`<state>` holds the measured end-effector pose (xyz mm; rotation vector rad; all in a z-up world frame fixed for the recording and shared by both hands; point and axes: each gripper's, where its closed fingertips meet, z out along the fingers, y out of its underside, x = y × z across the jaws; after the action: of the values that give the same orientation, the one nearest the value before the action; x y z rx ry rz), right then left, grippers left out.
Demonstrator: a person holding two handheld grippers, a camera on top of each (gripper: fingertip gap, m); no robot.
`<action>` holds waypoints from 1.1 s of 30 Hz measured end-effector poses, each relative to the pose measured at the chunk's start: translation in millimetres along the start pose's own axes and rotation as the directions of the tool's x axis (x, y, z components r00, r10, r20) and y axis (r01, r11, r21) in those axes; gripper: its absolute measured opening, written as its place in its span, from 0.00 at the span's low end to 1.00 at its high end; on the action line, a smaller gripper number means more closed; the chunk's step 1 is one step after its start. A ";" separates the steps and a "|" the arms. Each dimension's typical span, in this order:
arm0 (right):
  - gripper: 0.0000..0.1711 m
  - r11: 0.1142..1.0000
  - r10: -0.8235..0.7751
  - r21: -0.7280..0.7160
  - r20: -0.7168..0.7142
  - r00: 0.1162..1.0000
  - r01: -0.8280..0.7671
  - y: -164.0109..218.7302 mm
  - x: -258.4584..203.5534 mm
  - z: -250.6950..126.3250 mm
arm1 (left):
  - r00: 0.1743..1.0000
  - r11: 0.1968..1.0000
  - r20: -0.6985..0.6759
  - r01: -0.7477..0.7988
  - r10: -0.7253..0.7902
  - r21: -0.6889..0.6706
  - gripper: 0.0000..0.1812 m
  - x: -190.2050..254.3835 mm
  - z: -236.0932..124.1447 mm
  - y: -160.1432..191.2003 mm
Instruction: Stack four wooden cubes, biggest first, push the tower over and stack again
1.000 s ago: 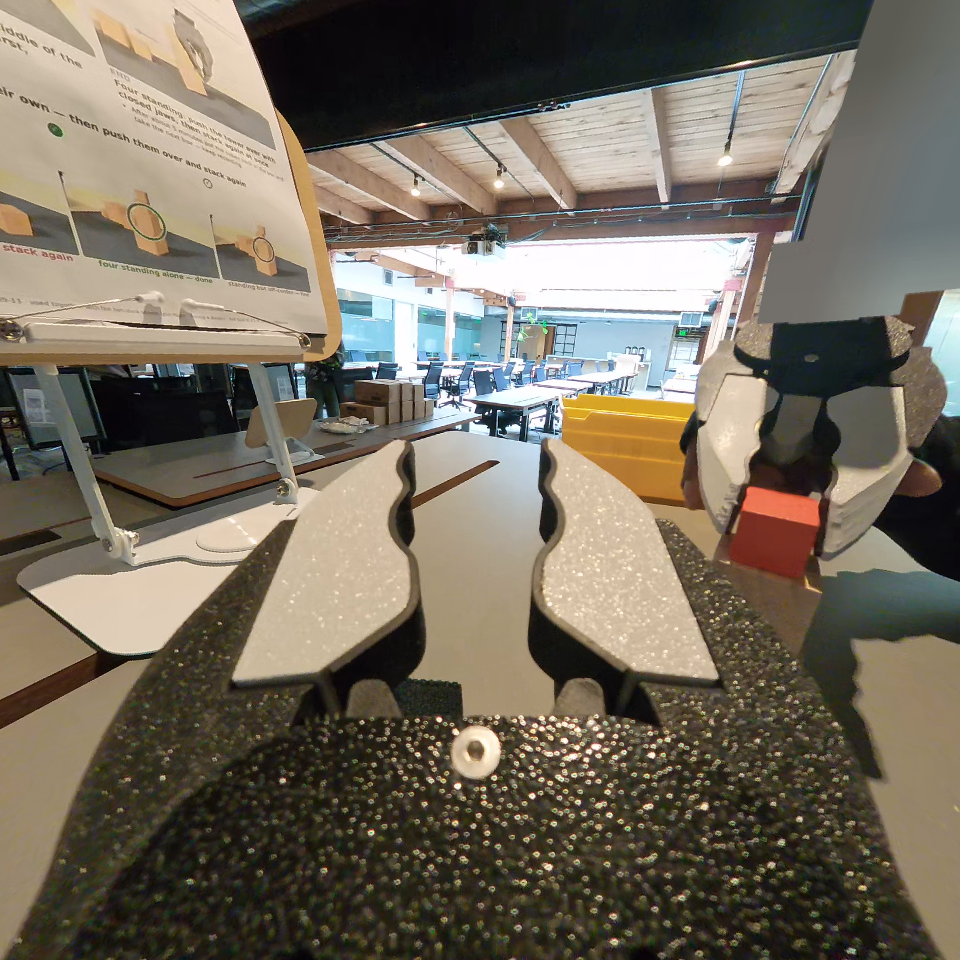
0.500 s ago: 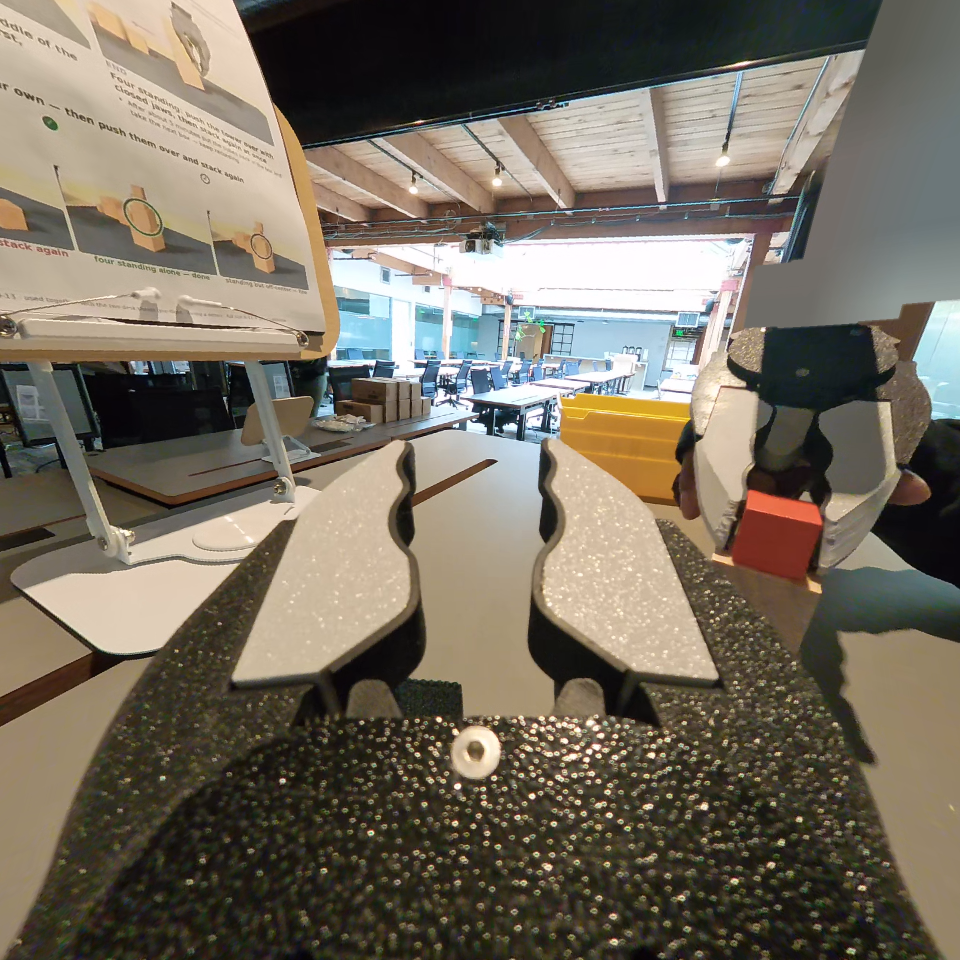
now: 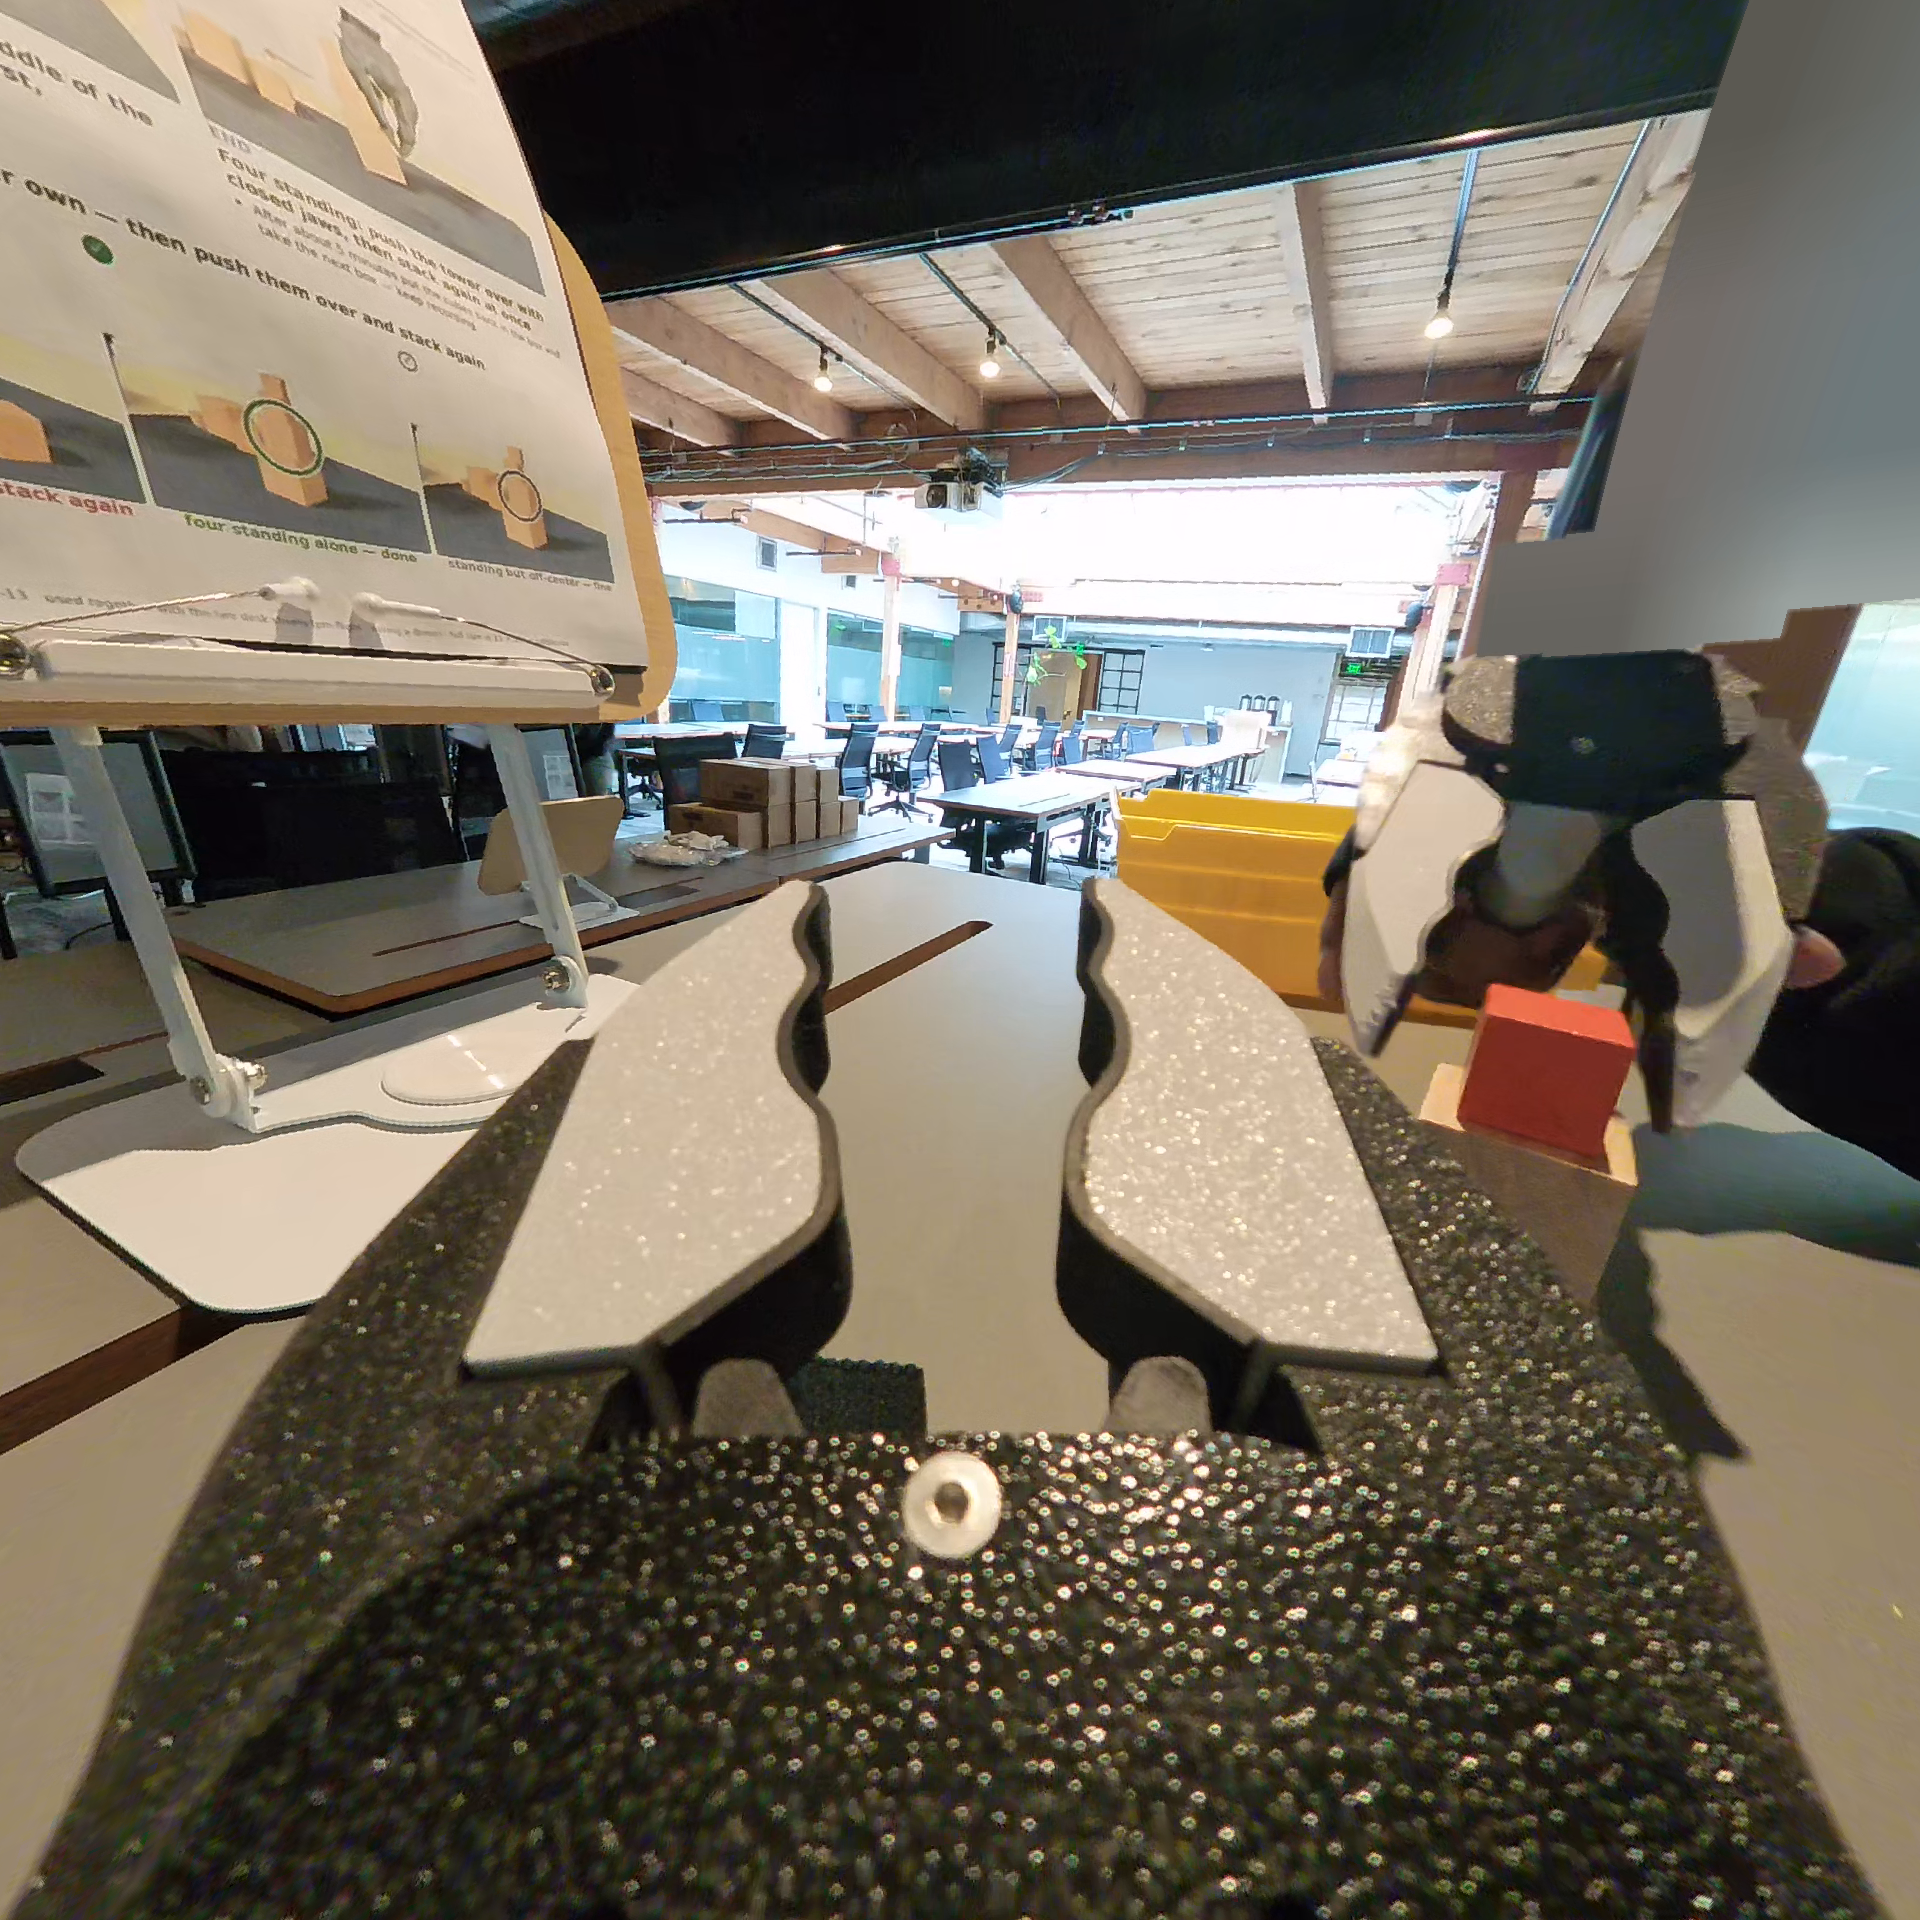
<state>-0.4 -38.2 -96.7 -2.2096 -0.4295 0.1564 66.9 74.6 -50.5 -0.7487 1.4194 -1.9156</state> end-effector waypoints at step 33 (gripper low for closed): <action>0.15 0.974 0.215 0.001 -0.306 0.927 -0.226 102.2 89.6 0.1 | 1.000 1.000 -0.001 0.008 -0.008 0.008 0.25 -1.0 -0.2 -0.8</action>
<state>108.8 -64.7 -173.2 -2.2630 -0.0114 -0.0738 67.2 75.7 -49.8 -0.7511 1.4110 -1.9267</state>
